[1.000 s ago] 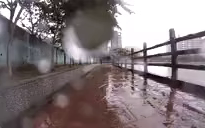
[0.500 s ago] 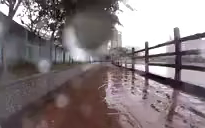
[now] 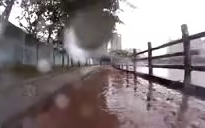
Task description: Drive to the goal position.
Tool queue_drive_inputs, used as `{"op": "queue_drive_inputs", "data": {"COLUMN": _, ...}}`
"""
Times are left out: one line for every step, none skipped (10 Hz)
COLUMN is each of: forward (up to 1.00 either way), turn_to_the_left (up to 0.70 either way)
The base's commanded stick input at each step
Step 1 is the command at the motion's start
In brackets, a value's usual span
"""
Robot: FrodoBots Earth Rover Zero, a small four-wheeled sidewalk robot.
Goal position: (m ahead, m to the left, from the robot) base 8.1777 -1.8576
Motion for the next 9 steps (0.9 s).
{"op": "queue_drive_inputs", "data": {"forward": 0.70, "turn_to_the_left": 0.00}}
{"op": "queue_drive_inputs", "data": {"forward": 0.70, "turn_to_the_left": 0.00}}
{"op": "queue_drive_inputs", "data": {"forward": 0.70, "turn_to_the_left": 0.00}}
{"op": "queue_drive_inputs", "data": {"forward": 0.70, "turn_to_the_left": 0.00}}
{"op": "queue_drive_inputs", "data": {"forward": 0.70, "turn_to_the_left": 0.00}}
{"op": "queue_drive_inputs", "data": {"forward": 0.77, "turn_to_the_left": 0.00}}
{"op": "queue_drive_inputs", "data": {"forward": 0.85, "turn_to_the_left": 0.00}}
{"op": "queue_drive_inputs", "data": {"forward": 0.85, "turn_to_the_left": 0.00}}
{"op": "queue_drive_inputs", "data": {"forward": 0.85, "turn_to_the_left": 0.00}}
